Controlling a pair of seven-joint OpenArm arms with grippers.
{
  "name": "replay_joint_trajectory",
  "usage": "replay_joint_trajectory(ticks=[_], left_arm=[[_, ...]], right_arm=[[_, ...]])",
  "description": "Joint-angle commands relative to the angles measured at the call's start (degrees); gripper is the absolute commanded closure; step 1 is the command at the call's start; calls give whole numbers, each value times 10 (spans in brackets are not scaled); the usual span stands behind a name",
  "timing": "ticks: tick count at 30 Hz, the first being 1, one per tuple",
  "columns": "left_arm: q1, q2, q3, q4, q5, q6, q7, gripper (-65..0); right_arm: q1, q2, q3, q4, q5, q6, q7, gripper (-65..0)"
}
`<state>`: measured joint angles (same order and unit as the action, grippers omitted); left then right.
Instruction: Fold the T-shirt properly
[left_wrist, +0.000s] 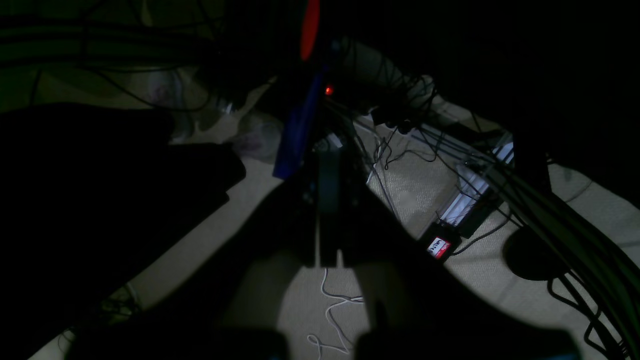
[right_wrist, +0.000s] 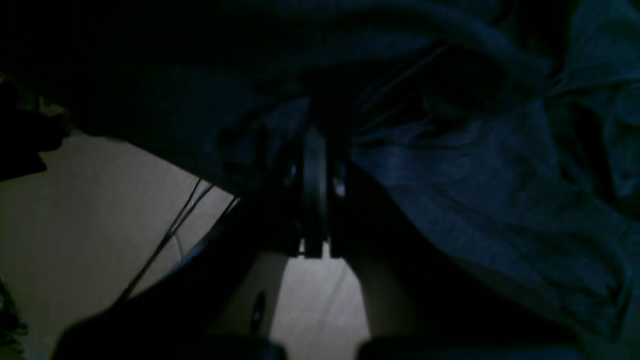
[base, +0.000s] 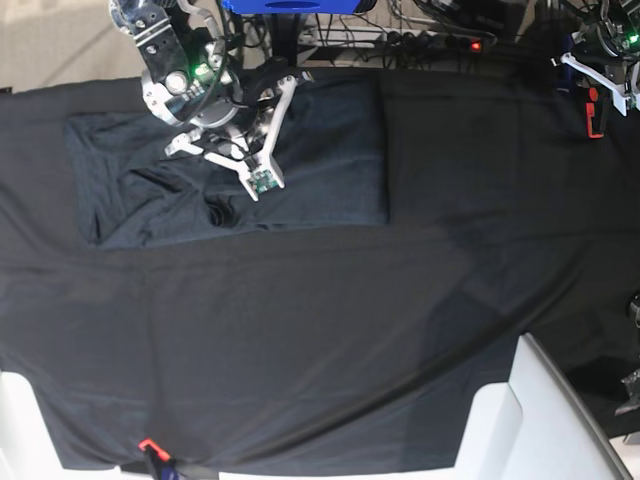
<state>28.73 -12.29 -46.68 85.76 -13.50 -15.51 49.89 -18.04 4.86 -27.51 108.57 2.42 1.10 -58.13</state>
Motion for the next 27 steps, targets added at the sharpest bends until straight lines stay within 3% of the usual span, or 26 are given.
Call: replay_joint_trajectory(ticks=[1, 5, 13, 15, 17, 20, 27], left_arm=[[4, -9, -4, 8, 1, 0, -5, 0], [5, -9, -4, 8, 1, 0, -5, 0], [3, -9, -4, 8, 1, 0, -5, 0], [3, -9, -4, 8, 1, 0, -5, 0], [3, -9, -4, 8, 1, 0, -5, 0], [6, -9, -4, 8, 1, 0, -5, 0], [9, -9, -5, 8, 1, 0, -5, 0]], right_arm=[[1, 6, 0, 8, -3, 1, 1, -5], [-17, 23, 21, 9, -2, 1, 4, -5], [-27, 9, 56, 36, -1, 2, 0, -18], [-20, -4, 55, 36, -1, 2, -2, -77], [-15, -10, 46, 32, -1, 5, -4, -194], [-2, -7, 8, 33, -1, 5, 0, -317], [31, -11, -4, 0, 0, 5, 2, -326]])
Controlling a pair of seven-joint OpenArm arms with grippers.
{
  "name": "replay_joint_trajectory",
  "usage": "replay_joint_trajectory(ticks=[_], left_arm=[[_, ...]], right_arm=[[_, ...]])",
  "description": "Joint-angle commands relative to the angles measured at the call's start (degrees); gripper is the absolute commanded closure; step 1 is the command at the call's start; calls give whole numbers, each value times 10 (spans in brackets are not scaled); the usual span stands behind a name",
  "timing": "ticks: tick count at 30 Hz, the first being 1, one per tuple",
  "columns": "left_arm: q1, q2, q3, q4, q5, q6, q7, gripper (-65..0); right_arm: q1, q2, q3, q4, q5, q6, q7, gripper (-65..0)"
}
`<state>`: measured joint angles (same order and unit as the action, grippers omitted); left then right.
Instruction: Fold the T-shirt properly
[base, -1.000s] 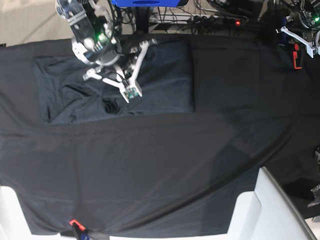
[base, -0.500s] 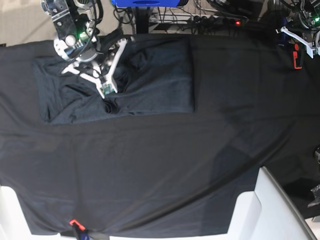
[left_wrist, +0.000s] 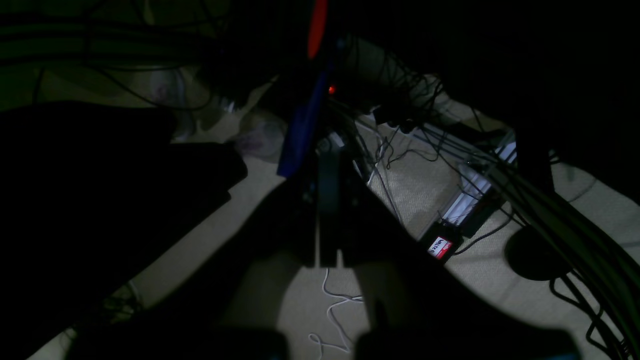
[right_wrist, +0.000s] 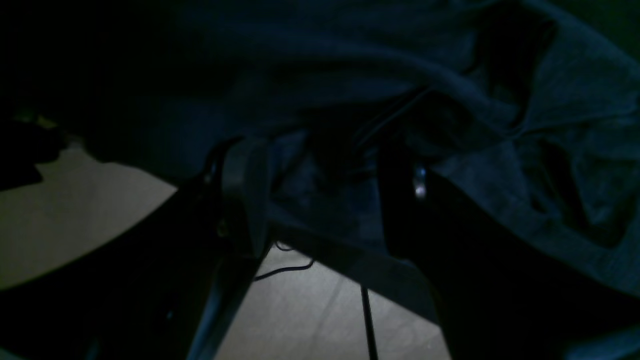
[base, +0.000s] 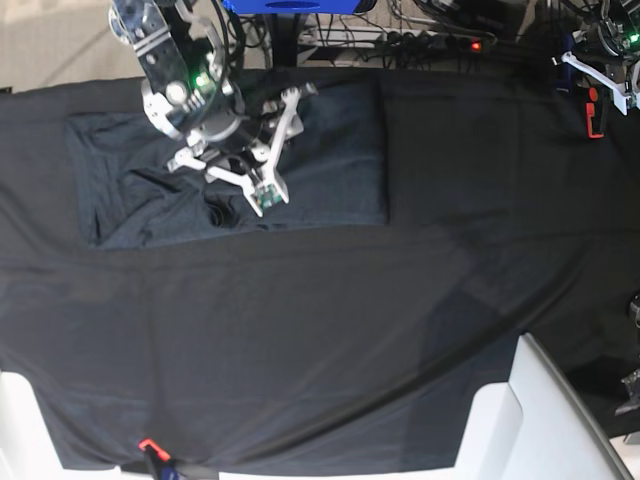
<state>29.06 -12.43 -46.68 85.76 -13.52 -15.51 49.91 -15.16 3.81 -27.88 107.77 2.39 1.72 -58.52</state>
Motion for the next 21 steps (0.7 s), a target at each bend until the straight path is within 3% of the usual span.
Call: replay_joint_trajectory(ticks=[1, 7, 10, 13, 14, 21], left_arm=[[5, -9, -5, 8, 1, 0, -5, 0], [5, -14, -4, 8, 2, -1, -5, 0], [5, -15, -4, 8, 2, -1, -5, 0], [5, -16, -5, 8, 2, -1, -5, 0], [4, -16, -5, 8, 2, -1, -5, 0], [3, -16, -5, 8, 2, -1, -5, 0]], right_arm=[[6, -1, 0, 1, 0, -1, 10, -326], [14, -1, 0, -41, 0, -1, 36, -318], [18, -1, 0, -54, 0, -1, 36, -209], [23, -1, 3, -61, 0, -1, 31, -29], [23, 0, 3, -59, 0, -1, 31, 0], [3, 24, 4, -20, -1, -1, 7, -2]])
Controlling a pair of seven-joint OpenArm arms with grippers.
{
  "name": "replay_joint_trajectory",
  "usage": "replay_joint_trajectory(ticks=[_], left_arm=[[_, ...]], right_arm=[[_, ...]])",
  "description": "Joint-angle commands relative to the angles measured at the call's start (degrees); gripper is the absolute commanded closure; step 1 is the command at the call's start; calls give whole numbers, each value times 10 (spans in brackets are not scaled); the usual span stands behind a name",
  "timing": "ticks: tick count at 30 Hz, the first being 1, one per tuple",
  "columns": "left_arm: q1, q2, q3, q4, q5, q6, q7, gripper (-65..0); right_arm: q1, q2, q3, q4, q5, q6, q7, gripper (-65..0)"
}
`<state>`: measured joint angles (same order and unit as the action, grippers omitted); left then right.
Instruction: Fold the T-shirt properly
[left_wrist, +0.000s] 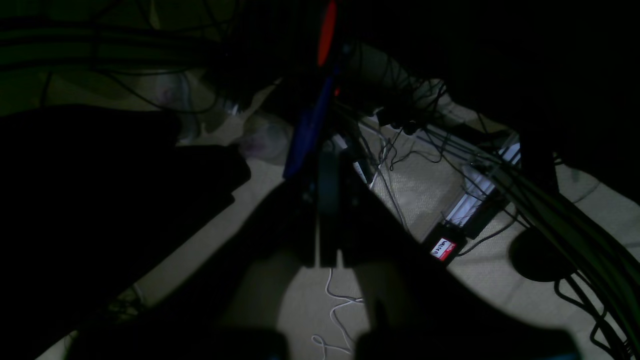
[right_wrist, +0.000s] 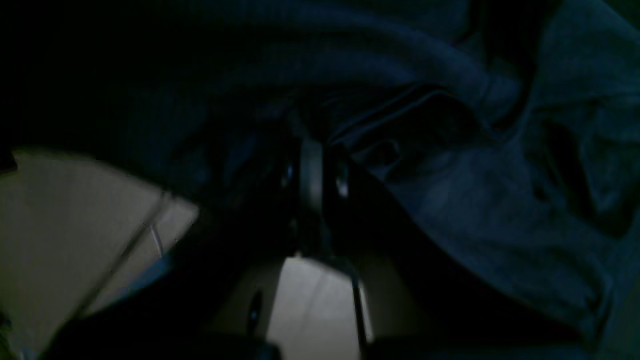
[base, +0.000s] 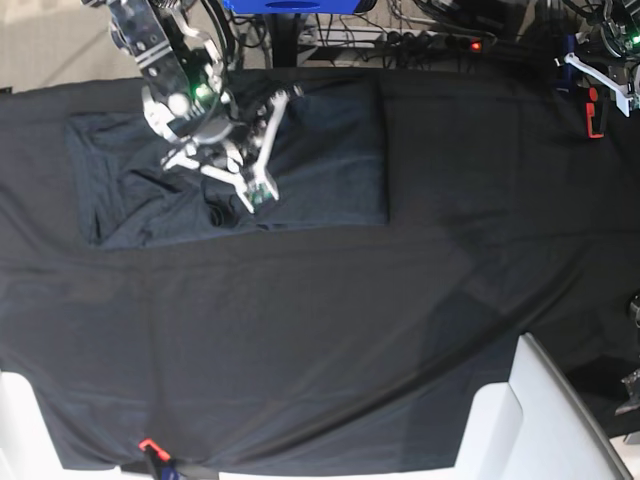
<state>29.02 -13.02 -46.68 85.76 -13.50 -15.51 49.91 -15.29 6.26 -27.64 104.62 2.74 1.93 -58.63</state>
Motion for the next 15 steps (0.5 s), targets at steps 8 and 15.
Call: replay_joint_trajectory(ticks=[8, 15], left_arm=[[3, -10, -4, 8, 2, -1, -5, 0], [2, -10, -4, 8, 2, -1, -5, 0]], right_arm=[[-14, 20, 3, 16, -4, -7, 7, -2], [-34, 20, 68, 15, -5, -3, 8, -2]])
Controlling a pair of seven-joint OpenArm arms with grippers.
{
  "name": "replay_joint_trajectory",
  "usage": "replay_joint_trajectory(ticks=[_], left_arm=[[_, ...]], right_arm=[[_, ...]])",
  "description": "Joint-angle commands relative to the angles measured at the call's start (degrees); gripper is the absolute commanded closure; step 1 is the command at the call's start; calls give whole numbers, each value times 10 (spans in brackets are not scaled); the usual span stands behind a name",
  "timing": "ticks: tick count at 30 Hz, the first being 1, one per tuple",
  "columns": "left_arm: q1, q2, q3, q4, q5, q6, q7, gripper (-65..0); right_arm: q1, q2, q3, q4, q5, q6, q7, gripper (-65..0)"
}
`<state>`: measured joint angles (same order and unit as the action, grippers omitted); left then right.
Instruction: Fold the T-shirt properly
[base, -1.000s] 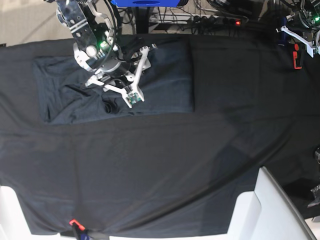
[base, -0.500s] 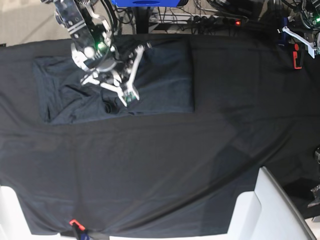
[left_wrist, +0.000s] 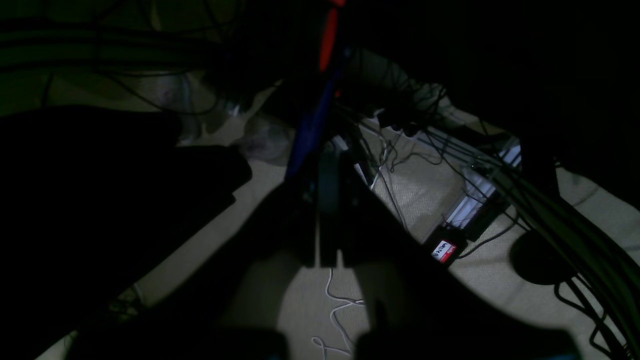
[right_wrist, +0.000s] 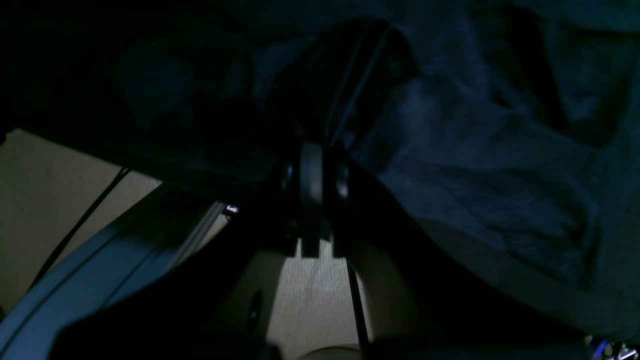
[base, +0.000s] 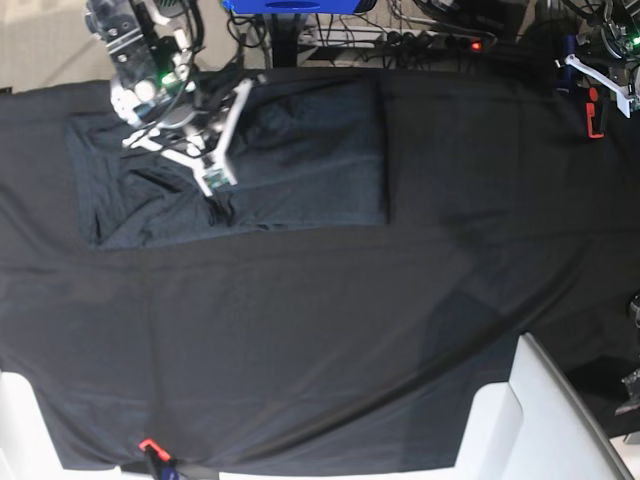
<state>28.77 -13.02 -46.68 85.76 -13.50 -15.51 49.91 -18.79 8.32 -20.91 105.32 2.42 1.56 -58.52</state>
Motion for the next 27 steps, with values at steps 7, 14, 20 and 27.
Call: replay_joint_trajectory(ticks=[7, 14, 20, 27], left_arm=[[3, -10, -4, 8, 2, -1, -5, 0], [5, -10, -4, 8, 2, -1, -5, 0], [5, -10, -4, 8, 2, -1, -5, 0], [7, -10, -4, 8, 2, -1, -5, 0]], right_arm=[[-10, -1, 20, 4, -1, 1, 4, -2], [-19, -5, 23, -37, 0, 1, 9, -2], [-17, -17, 23, -40, 0, -3, 5, -2], [-17, -17, 23, -40, -2, -4, 3, -155]])
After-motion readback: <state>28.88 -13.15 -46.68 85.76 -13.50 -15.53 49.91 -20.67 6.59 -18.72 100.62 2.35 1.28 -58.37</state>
